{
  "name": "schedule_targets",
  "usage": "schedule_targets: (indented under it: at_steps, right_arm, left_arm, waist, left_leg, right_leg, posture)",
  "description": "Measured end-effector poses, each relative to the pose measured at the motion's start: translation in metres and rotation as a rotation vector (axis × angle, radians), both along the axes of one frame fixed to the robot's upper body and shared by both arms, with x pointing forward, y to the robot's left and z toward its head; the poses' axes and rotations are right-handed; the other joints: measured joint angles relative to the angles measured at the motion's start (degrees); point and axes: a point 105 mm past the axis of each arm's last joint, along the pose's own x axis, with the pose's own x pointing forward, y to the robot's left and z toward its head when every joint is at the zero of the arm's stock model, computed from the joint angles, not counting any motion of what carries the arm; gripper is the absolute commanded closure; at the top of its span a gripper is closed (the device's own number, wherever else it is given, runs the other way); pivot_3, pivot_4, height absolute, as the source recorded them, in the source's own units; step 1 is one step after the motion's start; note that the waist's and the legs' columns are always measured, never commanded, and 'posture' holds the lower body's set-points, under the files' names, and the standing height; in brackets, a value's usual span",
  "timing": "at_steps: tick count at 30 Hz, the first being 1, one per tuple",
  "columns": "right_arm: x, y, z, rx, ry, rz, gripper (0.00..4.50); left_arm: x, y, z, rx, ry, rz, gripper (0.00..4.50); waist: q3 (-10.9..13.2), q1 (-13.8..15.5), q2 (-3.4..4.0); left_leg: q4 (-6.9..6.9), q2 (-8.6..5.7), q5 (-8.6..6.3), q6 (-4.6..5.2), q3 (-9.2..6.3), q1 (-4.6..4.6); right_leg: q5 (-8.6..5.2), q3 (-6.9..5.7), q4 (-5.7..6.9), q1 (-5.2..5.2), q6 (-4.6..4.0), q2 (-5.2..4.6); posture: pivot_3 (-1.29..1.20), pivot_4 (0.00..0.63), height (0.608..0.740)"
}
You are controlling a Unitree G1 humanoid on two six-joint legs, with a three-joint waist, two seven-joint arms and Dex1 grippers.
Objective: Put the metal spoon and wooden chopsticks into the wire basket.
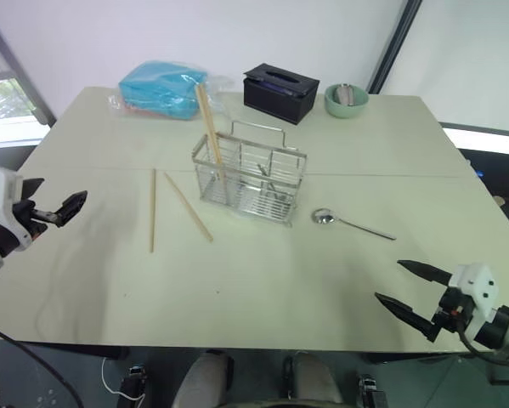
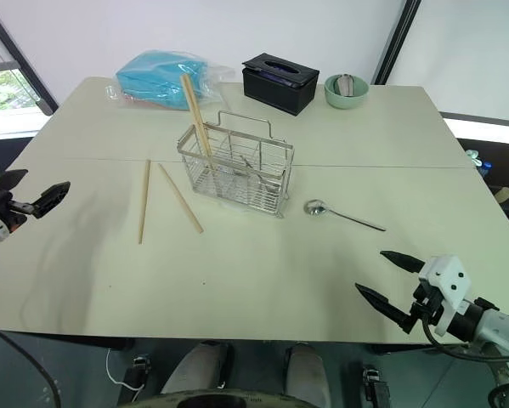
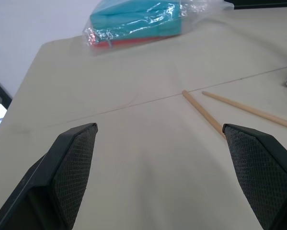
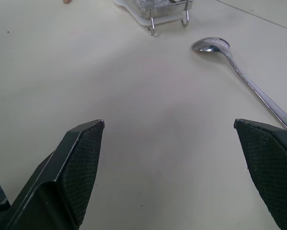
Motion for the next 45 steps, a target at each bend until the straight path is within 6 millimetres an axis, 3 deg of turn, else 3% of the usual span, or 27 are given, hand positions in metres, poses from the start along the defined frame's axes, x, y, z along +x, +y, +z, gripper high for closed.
schedule_targets:
  at_steps: [10,19,24,30,35,38,45]
  right_arm:
    - [0.007,0.0,0.004,-0.001,-0.02,-0.001,0.0]
    - [0.021,0.009,0.022,-0.041,-0.061,0.041,0.0]
    - [0.041,0.003,0.035,-0.111,-0.09,0.115,0.0]
    - [0.078,-0.002,0.064,-0.203,-0.128,0.223,0.0]
    - [0.106,0.011,0.066,-0.227,-0.061,0.322,0.0]
    - [0.123,0.021,0.059,-0.212,-0.001,0.358,0.0]
    - [0.162,0.037,0.04,-0.157,0.129,0.29,0.0]
  left_arm:
    - [0.002,0.0,0.003,-0.002,-0.014,0.0,0.09]
    - [0.002,-0.002,0.006,0.001,-0.009,-0.022,0.09]
    - [-0.004,-0.041,0.019,-0.023,-0.005,-0.203,0.09]
    - [-0.041,-0.11,0.013,0.026,0.163,-0.584,0.09]
    - [-0.061,-0.152,0.017,0.062,0.216,-0.836,0.09]
    - [-0.059,-0.167,0.027,0.065,0.179,-0.906,0.09]
    - [-0.056,-0.18,0.026,0.07,0.19,-0.957,0.09]
  waist:
    - [0.0,-0.01,0.0]
    - [-0.01,-0.04,-0.02]
    - [0.0,-0.1,-0.03]
    - [0.05,-0.94,0.05]
    - [0.16,-1.6,0.2]
    - [0.16,-1.67,0.16]
    - [0.2,-1.94,0.22]
  left_leg:
    - [0.01,0.0,0.01,0.01,0.0,0.01]
    - [0.02,0.0,0.02,0.03,0.0,0.01]
    - [0.12,0.0,0.02,0.04,0.05,0.01]
    - [0.07,0.11,0.03,0.05,0.19,0.04]
    - [0.05,0.13,0.04,0.06,0.14,0.02]
    - [0.06,0.13,0.04,0.06,0.15,0.07]
    - [0.02,0.09,0.06,0.04,0.19,-0.02]
  right_leg:
    - [0.01,0.0,0.01,0.0,0.0,0.0]
    - [0.03,0.0,0.02,0.0,-0.02,0.01]
    - [0.07,-0.01,0.0,0.04,-0.09,0.0]
    - [0.12,-0.03,0.0,-0.01,-0.18,0.0]
    - [0.16,-0.13,-0.02,0.02,-0.25,0.01]
    - [0.17,-0.15,-0.05,0.08,-0.26,0.02]
    - [0.2,-0.17,-0.05,-0.07,-0.26,0.05]
  posture:
    - [0.0,0.15,0.655]
    - [0.0,0.15,0.655]
    - [0.0,0.15,0.655]
    - [0.0,0.15,0.655]
    - [0.0,0.15,0.655]
    - [0.0,0.15,0.655]
    - [0.0,0.15,0.655]
